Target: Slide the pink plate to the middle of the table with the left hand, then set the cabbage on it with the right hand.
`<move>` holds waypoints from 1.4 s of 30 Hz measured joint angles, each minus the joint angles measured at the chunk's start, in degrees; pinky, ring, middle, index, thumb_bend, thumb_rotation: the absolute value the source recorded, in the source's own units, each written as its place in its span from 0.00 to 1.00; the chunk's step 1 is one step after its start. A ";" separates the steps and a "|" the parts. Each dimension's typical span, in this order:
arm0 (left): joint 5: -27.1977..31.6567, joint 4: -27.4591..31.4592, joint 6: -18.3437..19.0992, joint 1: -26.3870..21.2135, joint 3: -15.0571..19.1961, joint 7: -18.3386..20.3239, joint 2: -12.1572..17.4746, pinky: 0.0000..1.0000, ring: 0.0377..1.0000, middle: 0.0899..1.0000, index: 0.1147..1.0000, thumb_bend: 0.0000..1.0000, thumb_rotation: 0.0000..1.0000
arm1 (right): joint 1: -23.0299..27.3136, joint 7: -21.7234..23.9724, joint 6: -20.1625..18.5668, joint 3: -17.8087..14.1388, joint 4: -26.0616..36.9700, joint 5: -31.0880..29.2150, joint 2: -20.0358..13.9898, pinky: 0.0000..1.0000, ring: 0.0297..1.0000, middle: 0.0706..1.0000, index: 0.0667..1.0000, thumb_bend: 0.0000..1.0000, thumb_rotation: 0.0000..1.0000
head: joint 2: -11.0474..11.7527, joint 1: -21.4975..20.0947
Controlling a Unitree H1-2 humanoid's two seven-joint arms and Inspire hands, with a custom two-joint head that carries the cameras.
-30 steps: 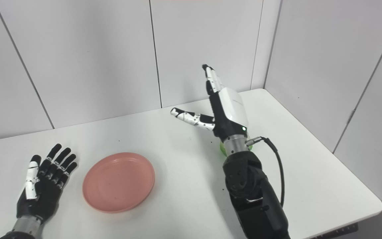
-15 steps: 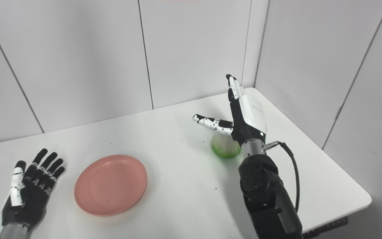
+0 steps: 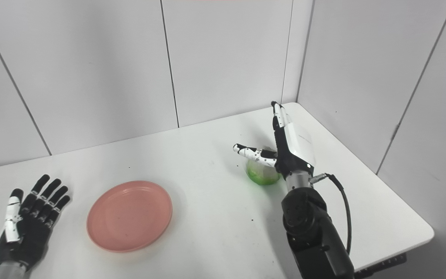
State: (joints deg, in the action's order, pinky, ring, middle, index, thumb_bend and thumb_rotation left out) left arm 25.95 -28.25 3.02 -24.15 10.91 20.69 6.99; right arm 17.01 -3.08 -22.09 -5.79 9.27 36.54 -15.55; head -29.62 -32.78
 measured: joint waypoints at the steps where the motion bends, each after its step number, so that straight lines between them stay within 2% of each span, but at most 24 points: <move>1: 0.00 0.00 0.01 -0.01 -0.01 0.00 0.00 0.91 0.88 0.87 0.86 0.44 1.00 | 0.00 -0.04 0.00 0.01 -0.62 -0.31 0.00 0.78 0.94 1.00 1.00 1.00 0.58 | 0.00 -0.17; 4: 0.00 0.02 0.01 -0.01 -0.04 0.00 0.03 0.90 0.87 0.87 0.86 0.44 1.00 | 0.00 -0.53 0.16 0.46 -4.18 -1.03 0.04 0.73 0.91 1.00 1.00 1.00 0.59 | -0.26 -0.35; 11: 0.00 -0.09 0.03 -0.06 -0.08 -0.01 0.11 0.91 0.87 0.86 0.86 0.43 1.00 | 0.35 -2.74 1.84 2.20 -10.29 -2.92 0.00 0.72 0.91 1.00 1.00 1.00 0.60 | -0.09 -0.61; 19: 0.00 -0.46 0.03 -0.32 -0.10 0.00 0.40 0.91 0.87 0.87 0.87 0.43 1.00 | 1.42 -5.11 2.75 2.41 -14.24 -4.61 -0.41 0.78 0.95 1.00 1.00 1.00 0.58 | -0.18 -0.97; 33: 0.07 -0.59 0.09 -0.33 -0.09 0.43 0.68 0.90 0.87 0.87 0.87 0.43 1.00 | 1.47 -6.83 2.74 2.27 -14.48 -5.22 -0.88 0.74 0.92 1.00 1.00 1.00 0.59 | -0.70 -1.14; 42: 0.13 -0.50 0.23 -0.31 -0.12 0.42 0.73 0.91 0.88 0.88 0.88 0.43 1.00 | 1.45 -5.65 2.68 3.05 -13.22 -6.61 -0.90 0.80 0.95 1.00 1.00 1.00 0.58 | -1.14 -1.23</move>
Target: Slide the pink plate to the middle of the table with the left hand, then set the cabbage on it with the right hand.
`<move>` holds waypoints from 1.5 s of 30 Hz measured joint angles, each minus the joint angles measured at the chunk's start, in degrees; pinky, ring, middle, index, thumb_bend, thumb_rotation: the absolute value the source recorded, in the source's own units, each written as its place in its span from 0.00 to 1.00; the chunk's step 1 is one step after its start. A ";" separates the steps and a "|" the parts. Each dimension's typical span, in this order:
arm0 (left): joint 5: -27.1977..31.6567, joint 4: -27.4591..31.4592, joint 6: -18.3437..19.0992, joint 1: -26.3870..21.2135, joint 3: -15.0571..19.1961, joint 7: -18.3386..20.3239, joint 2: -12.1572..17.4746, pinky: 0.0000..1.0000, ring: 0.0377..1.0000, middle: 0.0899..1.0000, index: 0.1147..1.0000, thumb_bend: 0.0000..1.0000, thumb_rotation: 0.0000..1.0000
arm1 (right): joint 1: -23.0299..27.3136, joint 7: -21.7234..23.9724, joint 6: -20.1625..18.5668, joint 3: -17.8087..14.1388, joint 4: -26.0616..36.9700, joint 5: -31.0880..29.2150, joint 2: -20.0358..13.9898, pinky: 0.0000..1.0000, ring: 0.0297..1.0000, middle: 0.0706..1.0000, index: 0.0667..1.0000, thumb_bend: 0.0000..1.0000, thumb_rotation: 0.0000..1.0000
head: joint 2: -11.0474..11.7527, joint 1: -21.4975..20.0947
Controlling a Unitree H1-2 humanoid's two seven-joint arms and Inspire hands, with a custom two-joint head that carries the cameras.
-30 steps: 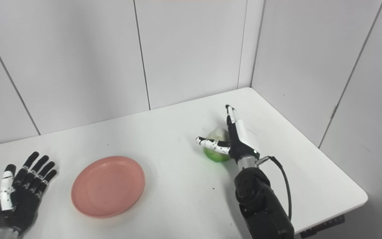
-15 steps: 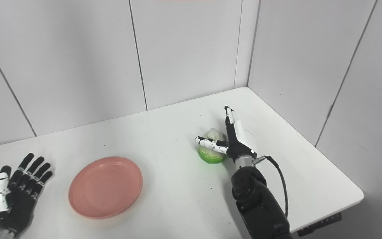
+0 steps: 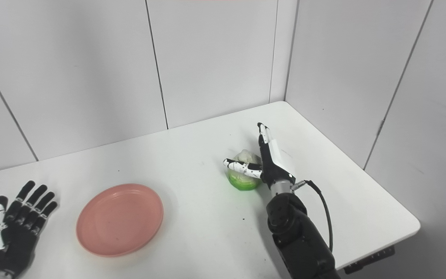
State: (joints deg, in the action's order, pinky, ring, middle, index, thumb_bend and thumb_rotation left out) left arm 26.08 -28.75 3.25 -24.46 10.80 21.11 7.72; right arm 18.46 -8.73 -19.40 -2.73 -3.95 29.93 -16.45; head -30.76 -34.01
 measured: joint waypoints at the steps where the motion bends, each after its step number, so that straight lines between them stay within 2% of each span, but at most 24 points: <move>1: 0.00 0.04 0.02 0.01 0.00 0.00 0.00 0.90 0.87 0.87 0.87 0.43 1.00 | -0.01 0.63 0.00 0.14 0.28 -0.25 -0.01 0.81 0.96 1.00 1.00 1.00 0.57 | -0.09 0.00; 15: 0.00 0.52 0.26 0.27 -0.07 0.00 0.19 0.89 0.87 0.87 0.86 0.43 1.00 | 0.00 7.64 -1.77 2.39 0.16 -1.36 -2.29 0.81 0.98 1.00 1.00 1.00 0.53 | -0.79 0.18; 18: 0.00 0.85 0.49 0.40 -0.05 -0.01 0.19 0.89 0.86 0.86 0.86 0.43 1.00 | 0.15 7.93 -1.84 2.62 -0.13 -1.36 -2.48 0.80 0.98 1.00 1.00 1.00 0.53 | -0.88 0.18; 29: 0.00 1.70 0.75 0.92 -0.23 -0.06 0.20 0.90 0.86 0.87 0.86 0.43 1.00 | 0.46 7.16 -2.83 3.00 -1.64 -1.15 -3.05 0.81 0.95 1.00 1.00 1.00 0.46 | -0.88 0.26; 31: 0.00 1.73 0.76 0.93 -0.23 -0.07 0.20 0.90 0.86 0.87 0.86 0.43 1.00 | 0.46 5.46 -2.00 2.57 -2.37 -1.62 -2.70 0.80 0.91 0.94 0.97 1.00 0.39 | -0.88 0.26; 33: -0.01 1.80 0.78 0.96 -0.23 -0.09 0.20 0.90 0.86 0.86 0.86 0.43 1.00 | 0.45 3.18 0.48 1.18 -3.98 -3.17 -1.92 0.70 0.73 0.74 0.80 0.98 0.19 | -1.05 0.35; 34: -0.01 1.88 0.80 1.01 -0.24 -0.10 0.19 0.90 0.86 0.86 0.86 0.43 1.00 | 0.45 1.76 2.82 0.20 -5.10 -4.45 -1.22 0.69 0.72 0.73 0.79 0.98 0.18 | -1.05 0.35; 36: -0.02 1.95 0.88 1.02 -0.29 -0.15 0.19 0.90 0.87 0.87 0.87 0.43 1.00 | 0.51 -0.38 5.71 -0.77 -6.34 -6.28 -0.21 0.57 0.60 0.62 0.67 0.92 0.07 | -1.14 0.61; 38: -0.02 1.95 0.89 1.04 -0.30 -0.15 0.20 0.90 0.87 0.87 0.87 0.43 1.00 | 0.93 -1.73 7.01 -0.90 -7.51 -6.78 0.24 0.51 0.54 0.56 0.60 0.88 0.03 | -1.23 0.70; 39: -0.02 1.96 0.89 1.04 -0.30 -0.15 0.20 0.90 0.87 0.87 0.87 0.43 1.00 | 1.25 -2.32 7.40 -0.85 -7.87 -6.85 0.39 0.48 0.52 0.54 0.50 0.64 0.10 | -1.23 0.79; 40: -0.02 1.99 0.89 1.05 -0.31 -0.15 0.20 0.90 0.87 0.87 0.87 0.43 1.00 | 1.61 -2.79 7.86 -0.56 -8.24 -6.84 0.42 0.46 0.51 0.53 0.47 0.56 0.12 | -1.23 0.79; 41: -0.02 2.04 0.89 1.07 -0.33 -0.15 0.20 0.90 0.87 0.87 0.87 0.43 1.00 | 2.08 -3.28 8.41 -0.30 -8.67 -6.73 0.42 0.46 0.50 0.53 0.47 0.55 0.12 | -1.23 0.79; 43: -0.02 2.22 0.91 1.10 -0.36 -0.15 0.19 0.89 0.87 0.87 0.86 0.43 1.00 | 2.85 -3.57 8.91 0.14 -9.34 -6.72 0.45 0.42 0.46 0.45 0.47 0.53 0.03 | -1.32 0.88; 45: -0.02 2.38 0.98 1.17 -0.36 -0.15 0.19 0.89 0.86 0.87 0.86 0.43 1.00 | 3.42 -3.83 9.46 0.56 -9.98 -6.73 0.52 0.39 0.43 0.43 0.47 0.53 0.01 | -1.32 0.88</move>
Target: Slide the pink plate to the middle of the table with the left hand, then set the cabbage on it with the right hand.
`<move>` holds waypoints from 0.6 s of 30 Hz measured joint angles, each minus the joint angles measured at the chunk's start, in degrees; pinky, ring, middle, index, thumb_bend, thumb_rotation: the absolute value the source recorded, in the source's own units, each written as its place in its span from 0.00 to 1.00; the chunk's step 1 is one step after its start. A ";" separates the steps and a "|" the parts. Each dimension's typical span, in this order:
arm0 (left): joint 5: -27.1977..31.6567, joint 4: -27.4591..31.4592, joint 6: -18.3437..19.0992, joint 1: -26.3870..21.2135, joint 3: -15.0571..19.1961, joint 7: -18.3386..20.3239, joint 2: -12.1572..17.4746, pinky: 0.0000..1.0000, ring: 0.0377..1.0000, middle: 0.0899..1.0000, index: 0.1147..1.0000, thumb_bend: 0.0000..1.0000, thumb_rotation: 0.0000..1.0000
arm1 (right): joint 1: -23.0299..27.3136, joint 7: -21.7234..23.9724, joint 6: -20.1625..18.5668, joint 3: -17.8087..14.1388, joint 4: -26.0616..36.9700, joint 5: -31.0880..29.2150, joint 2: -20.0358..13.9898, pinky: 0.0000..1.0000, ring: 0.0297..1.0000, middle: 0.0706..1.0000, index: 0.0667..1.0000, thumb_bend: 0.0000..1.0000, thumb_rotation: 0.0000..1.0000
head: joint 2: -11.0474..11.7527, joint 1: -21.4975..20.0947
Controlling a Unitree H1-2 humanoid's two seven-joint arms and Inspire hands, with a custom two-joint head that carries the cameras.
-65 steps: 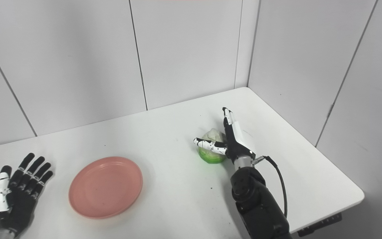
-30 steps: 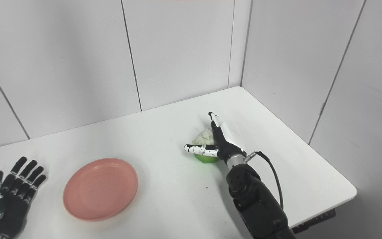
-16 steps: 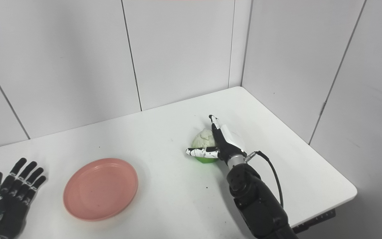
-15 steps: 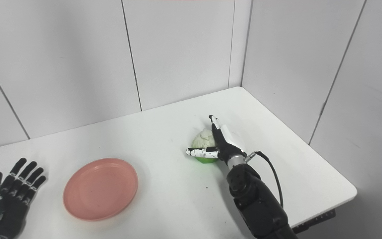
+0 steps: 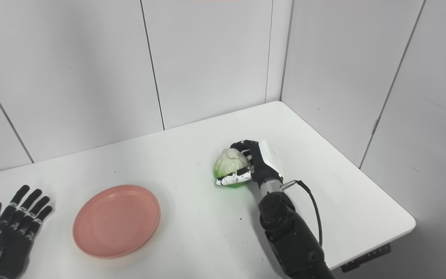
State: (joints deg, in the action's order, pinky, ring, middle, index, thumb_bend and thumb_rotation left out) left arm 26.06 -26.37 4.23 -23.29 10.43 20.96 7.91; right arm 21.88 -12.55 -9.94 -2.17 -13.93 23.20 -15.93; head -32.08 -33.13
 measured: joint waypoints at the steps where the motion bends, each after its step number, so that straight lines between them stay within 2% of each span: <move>1: 0.00 0.05 0.02 0.04 -0.01 0.00 0.00 0.89 0.86 0.87 0.86 0.43 1.00 | 0.32 -0.41 0.28 0.27 -0.53 0.00 0.06 0.38 0.42 0.42 0.47 0.53 0.00 | 0.00 0.00; 7: 0.00 0.19 0.08 0.14 -0.03 -0.01 -0.01 0.90 0.87 0.87 0.87 0.43 1.00 | 0.79 -1.75 0.51 1.10 -1.32 0.03 0.43 0.37 0.42 0.41 0.48 0.53 0.00 | 0.00 0.09; 18: 0.00 0.38 0.09 0.24 -0.18 -0.03 -0.12 0.91 0.88 0.88 0.87 0.43 1.00 | 0.75 -2.18 0.53 1.90 -0.59 0.03 1.02 0.37 0.41 0.41 0.49 0.53 0.00 | 0.17 3.16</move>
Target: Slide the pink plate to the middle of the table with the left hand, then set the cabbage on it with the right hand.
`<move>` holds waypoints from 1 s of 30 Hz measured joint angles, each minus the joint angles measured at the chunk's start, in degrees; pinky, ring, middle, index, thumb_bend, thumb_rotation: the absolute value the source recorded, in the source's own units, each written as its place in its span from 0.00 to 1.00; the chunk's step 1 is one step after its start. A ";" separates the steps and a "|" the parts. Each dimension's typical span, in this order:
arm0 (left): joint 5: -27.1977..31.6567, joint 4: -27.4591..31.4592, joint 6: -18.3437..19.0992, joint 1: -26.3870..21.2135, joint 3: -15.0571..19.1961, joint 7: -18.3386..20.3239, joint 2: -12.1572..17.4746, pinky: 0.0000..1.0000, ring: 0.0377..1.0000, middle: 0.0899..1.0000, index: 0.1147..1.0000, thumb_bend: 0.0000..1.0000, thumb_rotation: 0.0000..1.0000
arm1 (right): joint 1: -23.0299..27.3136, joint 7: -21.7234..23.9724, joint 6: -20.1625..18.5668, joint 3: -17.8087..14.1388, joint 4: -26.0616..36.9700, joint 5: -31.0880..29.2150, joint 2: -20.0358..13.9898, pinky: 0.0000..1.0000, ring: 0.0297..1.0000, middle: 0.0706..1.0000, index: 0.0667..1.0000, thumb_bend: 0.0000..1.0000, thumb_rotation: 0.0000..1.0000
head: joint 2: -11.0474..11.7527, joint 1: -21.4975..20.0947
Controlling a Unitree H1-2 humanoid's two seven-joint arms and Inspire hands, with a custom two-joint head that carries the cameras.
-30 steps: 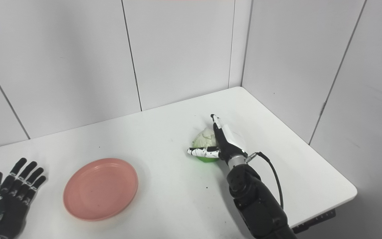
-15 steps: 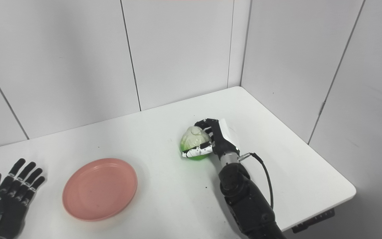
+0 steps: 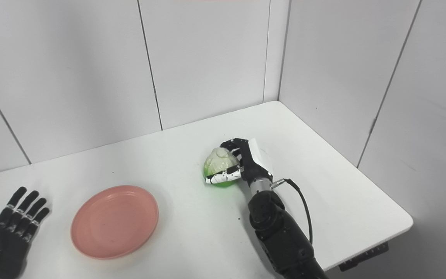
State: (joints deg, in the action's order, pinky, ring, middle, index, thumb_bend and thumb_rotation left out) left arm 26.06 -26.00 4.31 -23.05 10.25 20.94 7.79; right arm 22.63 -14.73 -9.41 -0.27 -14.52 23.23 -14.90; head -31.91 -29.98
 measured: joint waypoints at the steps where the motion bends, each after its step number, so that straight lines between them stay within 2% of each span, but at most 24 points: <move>1: 0.00 0.17 0.00 0.07 -0.03 -0.04 -0.04 0.92 0.88 0.88 0.88 0.42 1.00 | -0.06 0.08 -0.01 0.12 0.32 0.00 0.14 0.37 0.41 0.41 0.49 0.53 0.00 | 0.00 0.01; 8: -0.41 1.08 -0.03 0.51 -0.91 -0.84 -0.68 0.92 0.88 0.88 0.87 0.44 1.00 | -0.22 0.58 -0.06 1.19 6.17 0.41 1.01 0.37 0.37 0.44 0.50 0.52 0.00 | 0.00 2.11; 9: -0.64 1.33 -0.05 0.60 -1.09 -1.03 -0.81 0.92 0.88 0.88 0.87 0.44 1.00 | -0.14 0.67 -0.17 1.43 7.12 0.61 1.02 0.37 0.37 0.44 0.50 0.52 0.00 | 0.00 3.77; 13: -1.43 1.63 -0.72 0.99 -1.83 -1.16 -1.23 0.91 0.88 0.88 0.87 0.45 1.00 | 0.35 2.18 -0.42 2.72 9.94 1.75 1.40 0.36 0.37 0.44 0.51 0.51 0.00 | -0.09 6.15; 16: -1.66 2.06 -0.98 1.18 -2.29 -1.55 -1.81 0.92 0.89 0.89 0.88 0.45 1.00 | 1.12 3.07 -0.41 3.67 10.12 1.94 1.66 0.36 0.37 0.44 0.51 0.51 0.00 | -0.17 6.95; 17: -1.73 2.31 -1.05 1.30 -2.40 -1.61 -2.01 0.92 0.89 0.89 0.88 0.46 1.00 | 1.31 3.23 -0.40 4.02 10.13 2.10 1.69 0.36 0.37 0.44 0.50 0.51 0.00 | -0.17 8.95; 22: -3.95 4.68 -1.13 2.39 -3.36 -3.46 -3.56 0.92 0.89 0.89 0.89 0.47 1.00 | 2.81 4.47 -0.26 6.00 10.13 2.37 2.94 0.36 0.37 0.44 0.50 0.51 0.00 | -0.44 12.04; 24: -4.96 5.57 -1.13 2.74 -3.77 -4.42 -4.62 0.92 0.89 0.89 0.89 0.47 1.00 | 3.21 4.89 -0.03 6.94 10.13 2.37 3.41 0.35 0.36 0.44 0.51 0.51 0.00 | -0.79 15.37; 26: -5.26 6.10 -1.09 2.95 -4.27 -5.30 -5.34 0.92 0.89 0.89 0.89 0.47 1.00 | 3.51 5.53 0.03 7.92 10.11 2.35 3.81 0.34 0.36 0.44 0.52 0.51 0.00 | -0.79 15.73; 28: -6.22 7.04 -1.03 3.38 -4.86 -6.37 -6.07 0.92 0.89 0.89 0.88 0.47 1.00 | 3.67 6.20 0.86 8.57 9.82 2.25 4.38 0.34 0.36 0.44 0.52 0.51 0.00 | -1.05 18.89; 30: -6.58 7.77 -1.01 3.80 -5.32 -7.14 -6.92 0.93 0.89 0.89 0.88 0.47 1.00 | 3.78 6.84 2.11 9.57 9.11 2.20 4.55 0.34 0.35 0.45 0.52 0.51 0.00 | -1.05 19.52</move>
State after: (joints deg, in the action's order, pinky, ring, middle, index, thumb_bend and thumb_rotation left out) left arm 19.47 -18.23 3.31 -19.25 4.93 13.80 0.87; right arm 26.41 -7.90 -7.30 9.30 -5.41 25.43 -10.35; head -32.96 -10.46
